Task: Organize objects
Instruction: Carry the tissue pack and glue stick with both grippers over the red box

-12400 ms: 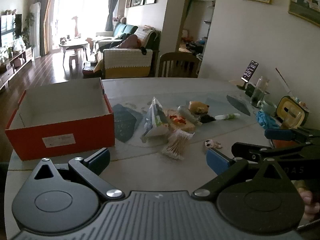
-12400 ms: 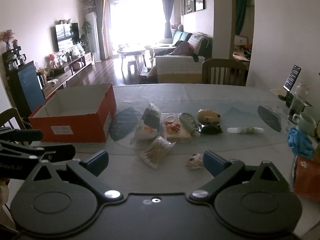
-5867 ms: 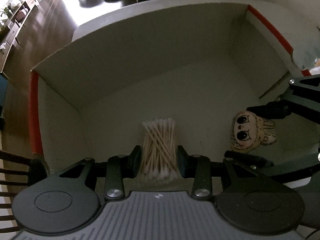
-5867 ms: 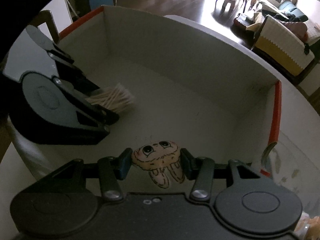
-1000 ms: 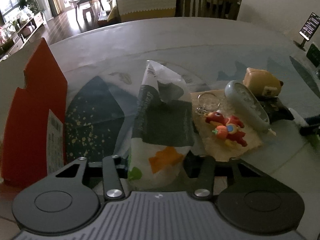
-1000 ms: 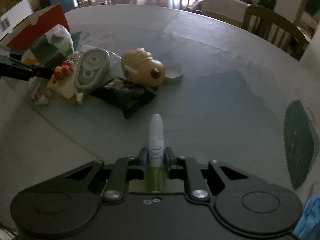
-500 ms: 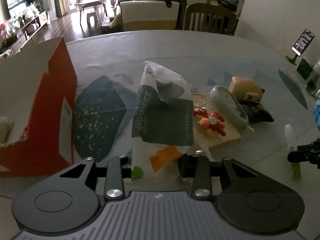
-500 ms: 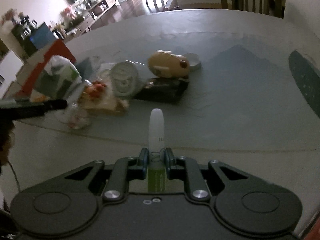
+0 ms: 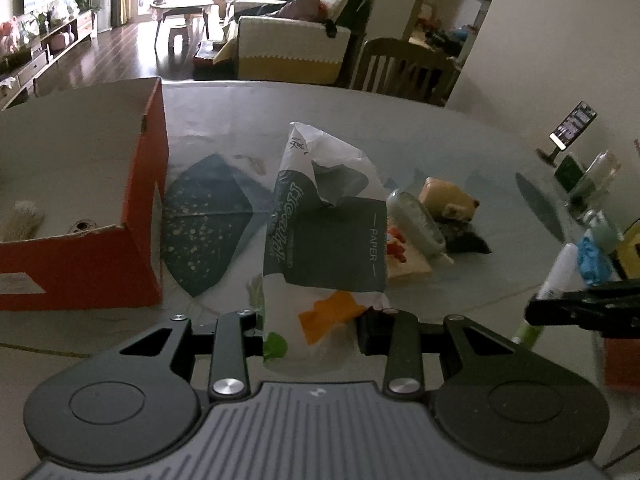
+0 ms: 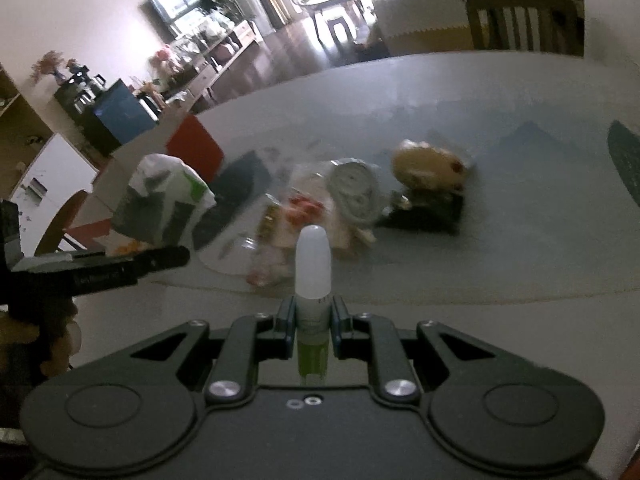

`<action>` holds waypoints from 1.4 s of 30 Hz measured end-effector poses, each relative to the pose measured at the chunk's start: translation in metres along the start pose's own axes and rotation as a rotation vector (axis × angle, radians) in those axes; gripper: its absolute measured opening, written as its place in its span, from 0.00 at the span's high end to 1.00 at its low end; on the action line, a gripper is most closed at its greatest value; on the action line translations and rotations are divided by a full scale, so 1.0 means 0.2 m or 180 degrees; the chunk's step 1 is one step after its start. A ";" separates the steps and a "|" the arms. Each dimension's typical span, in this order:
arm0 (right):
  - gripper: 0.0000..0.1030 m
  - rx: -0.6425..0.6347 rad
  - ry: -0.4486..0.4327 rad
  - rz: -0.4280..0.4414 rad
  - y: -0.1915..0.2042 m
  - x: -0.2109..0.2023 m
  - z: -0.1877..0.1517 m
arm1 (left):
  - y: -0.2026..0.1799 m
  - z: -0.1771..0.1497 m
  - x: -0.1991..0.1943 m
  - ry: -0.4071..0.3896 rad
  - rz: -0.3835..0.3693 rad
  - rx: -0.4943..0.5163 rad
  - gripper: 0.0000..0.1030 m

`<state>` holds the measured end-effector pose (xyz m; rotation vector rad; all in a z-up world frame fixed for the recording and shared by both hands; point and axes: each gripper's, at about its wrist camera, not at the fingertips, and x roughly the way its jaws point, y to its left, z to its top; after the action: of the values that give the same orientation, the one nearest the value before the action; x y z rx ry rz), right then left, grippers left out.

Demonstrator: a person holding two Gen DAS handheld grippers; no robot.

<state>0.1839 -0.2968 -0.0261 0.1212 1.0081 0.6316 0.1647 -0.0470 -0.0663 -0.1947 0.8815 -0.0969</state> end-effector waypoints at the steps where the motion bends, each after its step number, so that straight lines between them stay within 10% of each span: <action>1: 0.84 -0.0005 -0.0026 0.0016 0.03 0.00 0.01 | 0.01 0.00 -0.02 -0.0022 -0.0017 -0.0012 0.67; 20: 0.84 -0.0357 -0.0133 0.0231 0.73 0.17 0.31 | 0.47 0.09 -0.39 -0.0163 -0.0015 0.0111 0.67; 42: 0.84 -0.0582 -0.0003 0.0127 1.36 0.73 0.75 | 1.14 0.45 -0.41 -0.0164 0.0604 0.0445 0.67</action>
<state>0.2410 0.0336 0.0484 -0.0193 0.9444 0.7569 0.1826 0.2013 0.0043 0.0172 0.8346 0.0234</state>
